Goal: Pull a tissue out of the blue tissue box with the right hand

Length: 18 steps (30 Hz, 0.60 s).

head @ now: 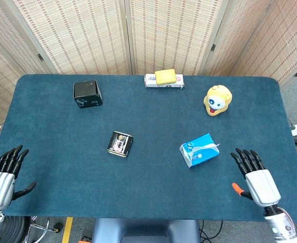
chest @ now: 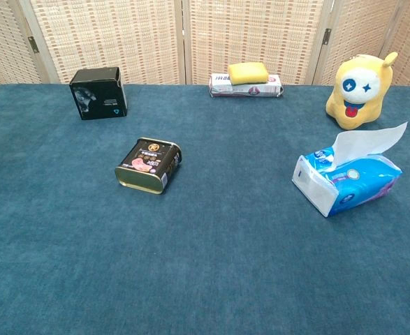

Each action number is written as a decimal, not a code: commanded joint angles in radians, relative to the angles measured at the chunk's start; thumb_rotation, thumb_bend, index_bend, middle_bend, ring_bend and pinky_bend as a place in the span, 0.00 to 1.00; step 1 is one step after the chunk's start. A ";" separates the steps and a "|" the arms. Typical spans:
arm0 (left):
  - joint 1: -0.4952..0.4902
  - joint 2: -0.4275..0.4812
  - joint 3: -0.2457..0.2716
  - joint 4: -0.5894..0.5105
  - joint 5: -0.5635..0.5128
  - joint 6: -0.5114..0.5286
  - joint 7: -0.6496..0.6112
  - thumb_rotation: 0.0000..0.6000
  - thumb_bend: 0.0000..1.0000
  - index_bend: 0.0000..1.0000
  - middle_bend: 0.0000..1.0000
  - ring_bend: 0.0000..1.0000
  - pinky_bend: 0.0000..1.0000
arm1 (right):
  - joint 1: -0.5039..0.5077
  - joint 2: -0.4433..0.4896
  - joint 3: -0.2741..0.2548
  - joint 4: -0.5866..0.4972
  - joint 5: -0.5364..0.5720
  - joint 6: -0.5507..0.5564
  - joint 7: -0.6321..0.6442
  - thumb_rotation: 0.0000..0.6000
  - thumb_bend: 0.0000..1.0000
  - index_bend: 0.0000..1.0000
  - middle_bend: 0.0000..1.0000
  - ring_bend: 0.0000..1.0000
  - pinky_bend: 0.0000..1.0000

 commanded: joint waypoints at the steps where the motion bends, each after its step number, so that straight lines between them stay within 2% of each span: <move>1: 0.000 0.000 0.000 0.000 0.000 0.000 0.001 1.00 0.22 0.00 0.00 0.00 0.13 | 0.001 0.000 0.000 0.001 0.000 -0.002 0.001 1.00 0.17 0.00 0.00 0.00 0.00; 10: -0.001 -0.001 0.000 0.000 -0.002 -0.004 0.002 1.00 0.22 0.00 0.00 0.00 0.13 | 0.024 -0.004 0.018 0.013 0.009 -0.021 0.039 1.00 0.17 0.00 0.00 0.00 0.00; 13: -0.002 -0.001 -0.001 0.000 -0.006 -0.007 0.001 1.00 0.22 0.00 0.00 0.00 0.13 | 0.048 -0.010 0.038 0.023 0.030 -0.049 0.069 1.00 0.17 0.00 0.00 0.00 0.00; 18: -0.001 0.002 -0.002 -0.001 -0.005 -0.004 -0.004 1.00 0.22 0.00 0.00 0.00 0.13 | 0.113 -0.041 0.090 0.036 0.091 -0.135 0.041 1.00 0.17 0.00 0.02 0.00 0.00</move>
